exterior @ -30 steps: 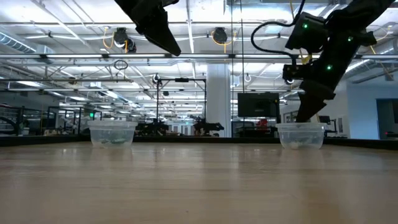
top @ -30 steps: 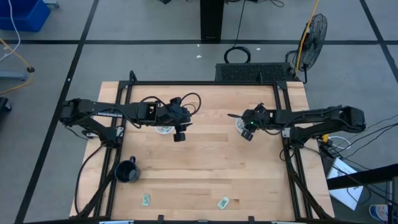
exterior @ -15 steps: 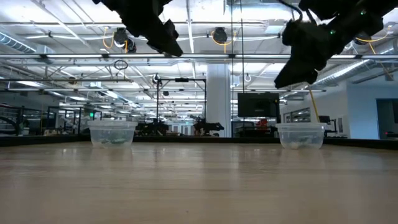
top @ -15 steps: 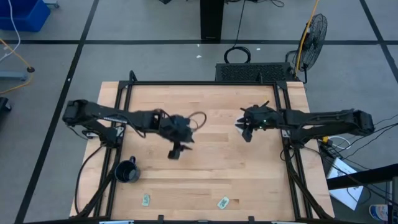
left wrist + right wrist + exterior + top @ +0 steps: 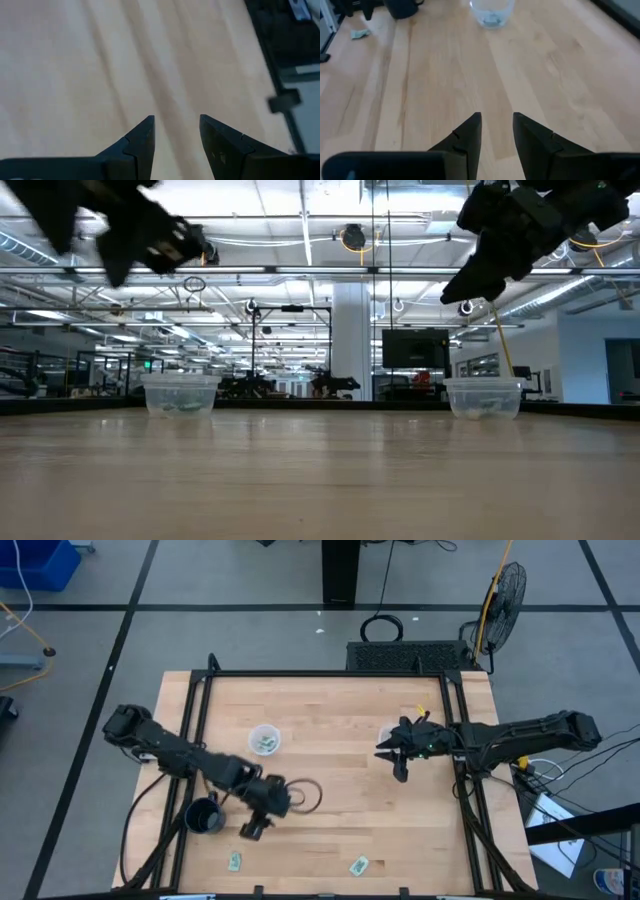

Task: Pick and place Stevia / Truvia into bins
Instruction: Put the stevia packet into the left transparent container

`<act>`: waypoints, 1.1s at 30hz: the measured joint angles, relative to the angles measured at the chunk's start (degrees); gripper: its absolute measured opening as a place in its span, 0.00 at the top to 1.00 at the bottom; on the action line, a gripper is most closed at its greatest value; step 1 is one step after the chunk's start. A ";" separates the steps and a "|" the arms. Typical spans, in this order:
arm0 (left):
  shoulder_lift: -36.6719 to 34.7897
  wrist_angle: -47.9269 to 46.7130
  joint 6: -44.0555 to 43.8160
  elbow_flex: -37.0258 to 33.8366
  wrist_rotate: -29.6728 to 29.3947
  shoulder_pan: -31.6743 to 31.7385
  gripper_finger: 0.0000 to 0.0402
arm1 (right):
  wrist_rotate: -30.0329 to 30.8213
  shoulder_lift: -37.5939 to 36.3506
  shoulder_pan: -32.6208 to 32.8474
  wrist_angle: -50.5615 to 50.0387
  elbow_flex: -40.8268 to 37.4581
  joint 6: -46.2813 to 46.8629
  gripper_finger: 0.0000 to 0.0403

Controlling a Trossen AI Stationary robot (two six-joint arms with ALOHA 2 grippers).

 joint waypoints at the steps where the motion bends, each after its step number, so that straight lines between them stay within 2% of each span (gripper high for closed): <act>1: 0.00 0.18 -1.27 -0.25 -0.09 -1.59 0.60 | 0.00 0.00 0.10 0.46 -0.01 -1.18 0.74; 4: 0.00 1.91 -7.68 -1.83 -0.07 -6.24 0.60 | 0.17 0.00 0.08 2.75 -0.01 -4.42 0.75; 7: 0.00 3.43 -20.56 -3.88 -1.71 -10.40 0.60 | 0.20 0.00 -0.13 7.40 -0.06 -9.63 0.75; 12: 0.00 6.08 -37.84 -9.18 -2.96 -17.83 0.60 | 0.13 -0.01 -0.14 21.06 -0.06 -21.47 0.75; 18: 0.00 13.02 -48.87 -15.03 -6.17 -25.05 0.61 | 0.04 0.26 -0.14 35.37 -0.06 -27.55 0.75; 22: 0.00 15.16 -50.52 -16.41 -10.04 -27.68 0.61 | 0.00 2.19 -0.14 40.03 -0.06 -29.97 0.75; 26: 0.00 15.88 -49.76 -17.00 -11.01 -29.15 0.61 | 0.00 5.44 -0.16 41.78 -0.06 -30.59 0.75; 33: 3.73 15.66 -40.87 -17.04 -10.92 -30.02 0.61 | -0.02 9.71 -0.16 41.79 -0.06 -30.60 0.75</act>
